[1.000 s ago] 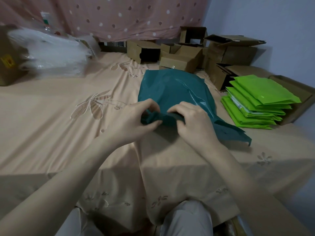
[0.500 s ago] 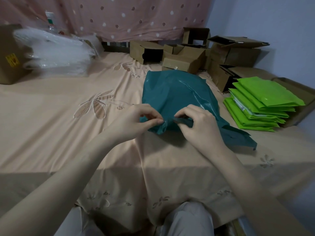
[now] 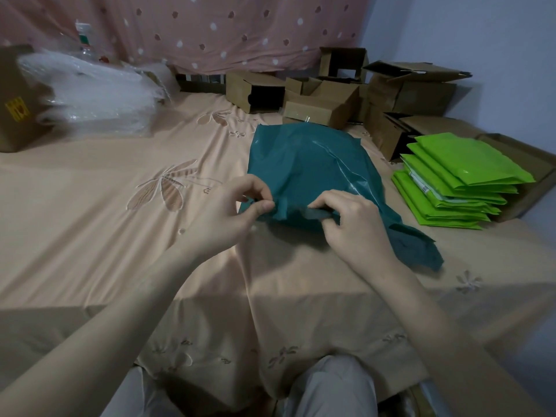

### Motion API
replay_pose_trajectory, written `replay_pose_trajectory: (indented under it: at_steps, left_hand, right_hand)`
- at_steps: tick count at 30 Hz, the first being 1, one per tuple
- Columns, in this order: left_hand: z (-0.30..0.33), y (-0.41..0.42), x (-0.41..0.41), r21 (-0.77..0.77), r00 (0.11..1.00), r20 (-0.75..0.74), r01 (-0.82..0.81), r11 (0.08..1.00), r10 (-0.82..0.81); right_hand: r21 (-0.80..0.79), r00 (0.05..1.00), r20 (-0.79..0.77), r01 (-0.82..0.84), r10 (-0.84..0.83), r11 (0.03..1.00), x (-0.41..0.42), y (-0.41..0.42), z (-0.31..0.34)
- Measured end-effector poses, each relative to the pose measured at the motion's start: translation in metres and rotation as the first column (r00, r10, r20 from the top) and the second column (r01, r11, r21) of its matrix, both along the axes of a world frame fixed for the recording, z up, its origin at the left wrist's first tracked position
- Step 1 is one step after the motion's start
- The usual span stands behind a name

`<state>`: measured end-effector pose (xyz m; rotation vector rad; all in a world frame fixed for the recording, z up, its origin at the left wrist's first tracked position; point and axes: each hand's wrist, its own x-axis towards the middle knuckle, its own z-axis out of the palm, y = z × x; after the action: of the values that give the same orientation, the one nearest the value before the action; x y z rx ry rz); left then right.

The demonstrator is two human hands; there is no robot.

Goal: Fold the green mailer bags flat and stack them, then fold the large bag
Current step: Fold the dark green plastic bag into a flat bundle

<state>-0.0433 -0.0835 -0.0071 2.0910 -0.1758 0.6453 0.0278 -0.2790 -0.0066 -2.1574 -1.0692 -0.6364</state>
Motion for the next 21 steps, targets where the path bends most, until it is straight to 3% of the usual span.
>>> replay_pose_trajectory:
  at_steps: [10, 15, 19, 21]
  left_hand:
    - [-0.008, 0.004, -0.001, -0.230, 0.999, 0.054, 0.017, 0.973, -0.005]
    - [-0.004, 0.000, -0.003, -0.369, 0.994, -0.029, 0.088, 0.925, -0.107]
    - [0.001, -0.005, 0.003, -0.258, 0.995, -0.098, -0.029, 0.966, 0.004]
    - [0.004, -0.005, 0.008, -0.275, 0.995, -0.090, -0.065, 0.959, 0.042]
  right_hand:
    - [0.018, 0.998, -0.037, 0.051, -0.051, 0.999, 0.011, -0.011, 0.005]
    - [0.008, 0.998, -0.050, 0.031, -0.030, 0.999, 0.011, -0.011, 0.005]
    - [0.026, 0.999, -0.039, -0.012, 0.013, 1.000, 0.010, -0.007, 0.004]
    - [0.013, 0.999, -0.034, -0.019, 0.020, 1.000, 0.009, -0.008, 0.006]
